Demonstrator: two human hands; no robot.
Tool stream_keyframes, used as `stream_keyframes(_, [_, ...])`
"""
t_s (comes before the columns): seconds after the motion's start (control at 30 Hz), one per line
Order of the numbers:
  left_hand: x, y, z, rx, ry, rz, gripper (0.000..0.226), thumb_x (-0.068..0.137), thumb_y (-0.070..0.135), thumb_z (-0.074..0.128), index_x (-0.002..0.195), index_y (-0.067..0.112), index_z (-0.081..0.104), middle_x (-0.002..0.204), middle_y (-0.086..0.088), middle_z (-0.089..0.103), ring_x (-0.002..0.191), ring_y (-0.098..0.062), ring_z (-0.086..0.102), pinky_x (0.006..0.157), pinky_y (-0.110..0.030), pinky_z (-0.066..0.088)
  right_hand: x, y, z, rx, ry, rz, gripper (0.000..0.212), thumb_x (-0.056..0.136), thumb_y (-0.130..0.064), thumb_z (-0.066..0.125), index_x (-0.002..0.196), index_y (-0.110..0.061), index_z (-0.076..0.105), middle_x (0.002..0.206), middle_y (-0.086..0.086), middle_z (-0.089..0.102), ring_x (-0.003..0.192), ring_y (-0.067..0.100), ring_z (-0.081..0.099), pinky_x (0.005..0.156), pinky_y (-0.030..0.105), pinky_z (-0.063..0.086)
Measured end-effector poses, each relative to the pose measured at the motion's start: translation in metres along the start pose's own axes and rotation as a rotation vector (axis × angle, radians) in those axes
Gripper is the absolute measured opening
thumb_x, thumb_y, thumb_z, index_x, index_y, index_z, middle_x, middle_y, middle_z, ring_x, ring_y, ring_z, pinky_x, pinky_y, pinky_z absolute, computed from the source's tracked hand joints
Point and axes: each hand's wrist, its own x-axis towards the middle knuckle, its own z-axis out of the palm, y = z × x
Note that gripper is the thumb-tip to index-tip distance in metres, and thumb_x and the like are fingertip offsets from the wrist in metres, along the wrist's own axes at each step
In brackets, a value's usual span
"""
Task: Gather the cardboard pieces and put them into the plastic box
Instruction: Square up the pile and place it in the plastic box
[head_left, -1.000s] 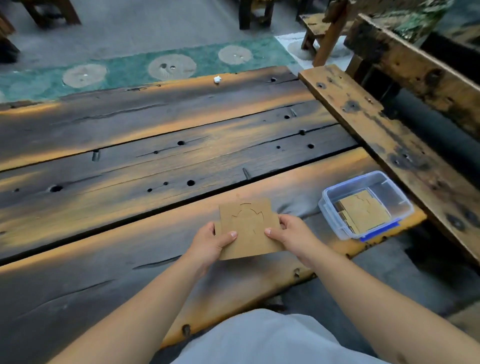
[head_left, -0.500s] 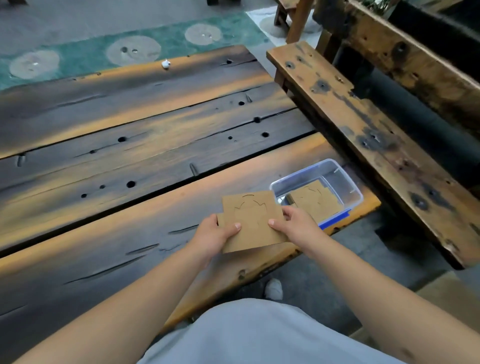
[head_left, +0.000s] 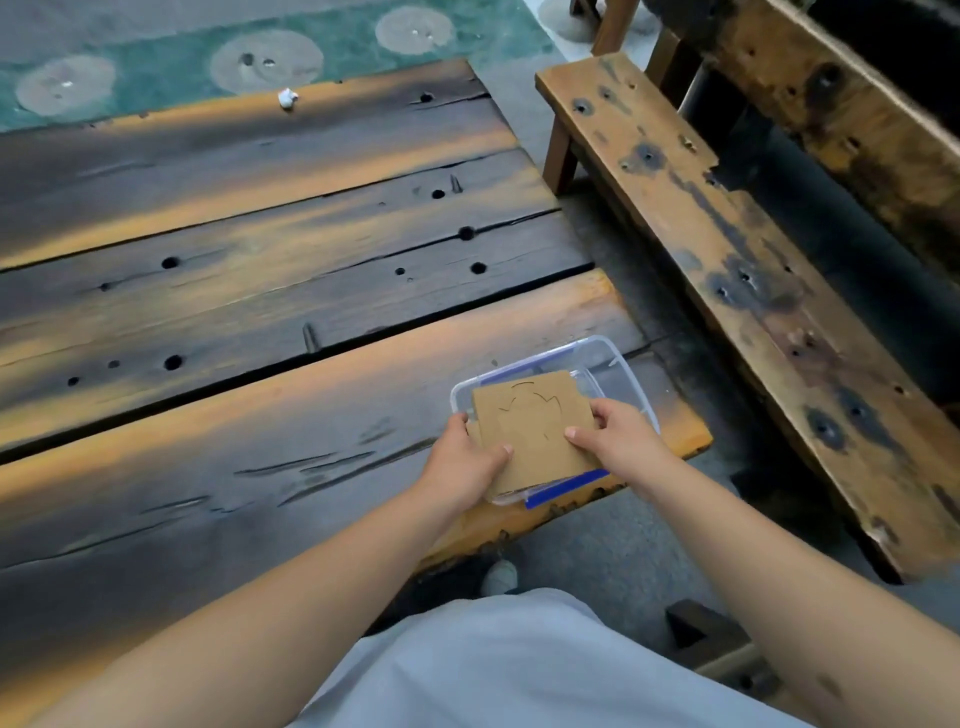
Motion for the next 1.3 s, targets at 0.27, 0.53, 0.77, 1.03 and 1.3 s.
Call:
stream_keyframes(0.27, [0.034, 0.005, 0.048, -0.196, 0.064, -0.228, 0.038, 0.089, 0.019, 0.061, 0.123, 0.015, 0.044, 0.126, -0.01, 0.059, 0.112, -0.032, 0.058, 0.094, -0.049, 0.052, 0.047, 0.015, -0.013, -0.146, 0.107, 0.034, 0.04, 0.086, -0.02, 0.071, 0.123, -0.015, 0.058, 0.115, 0.009, 0.069, 0.103, 0.026, 0.064, 0.095, 0.044, 0.051])
stream_keyframes(0.53, [0.047, 0.001, 0.067, -0.335, 0.067, -0.385, 0.031, 0.09, 0.014, 0.059, 0.12, 0.013, 0.049, 0.127, -0.012, 0.058, 0.111, -0.033, 0.057, 0.093, -0.05, 0.052, 0.068, 0.02, -0.008, -0.413, 0.046, 0.093, 0.035, 0.09, -0.023, 0.064, 0.123, -0.013, 0.056, 0.121, 0.015, 0.065, 0.112, 0.035, 0.059, 0.092, 0.039, 0.049])
stream_keyframes(0.77, [0.055, -0.003, 0.067, -0.288, 0.019, -0.411, 0.03, 0.091, 0.015, 0.057, 0.12, 0.011, 0.051, 0.13, -0.012, 0.057, 0.115, -0.033, 0.056, 0.099, -0.05, 0.049, 0.077, 0.019, -0.007, -0.578, 0.004, 0.159, 0.029, 0.091, -0.018, 0.06, 0.117, -0.006, 0.056, 0.117, 0.016, 0.063, 0.106, 0.034, 0.06, 0.079, 0.036, 0.05])
stream_keyframes(1.03, [0.053, 0.0, 0.062, -0.338, -0.091, -0.42, 0.045, 0.089, 0.023, 0.06, 0.131, 0.011, 0.049, 0.133, -0.01, 0.057, 0.118, -0.031, 0.056, 0.102, -0.049, 0.046, 0.075, 0.011, 0.0, -0.578, -0.007, 0.245, 0.039, 0.092, -0.018, 0.051, 0.128, -0.005, 0.046, 0.122, 0.018, 0.06, 0.106, 0.035, 0.06, 0.069, 0.034, 0.043])
stream_keyframes(1.3, [0.052, 0.01, 0.04, -0.099, -0.008, -0.249, 0.056, 0.084, 0.037, 0.062, 0.132, 0.022, 0.039, 0.123, 0.002, 0.054, 0.091, -0.014, 0.054, 0.081, -0.032, 0.042, 0.066, 0.005, -0.007, -0.485, 0.062, 0.138, 0.038, 0.086, -0.025, 0.056, 0.121, -0.014, 0.047, 0.105, 0.01, 0.061, 0.087, 0.029, 0.057, 0.066, 0.036, 0.046])
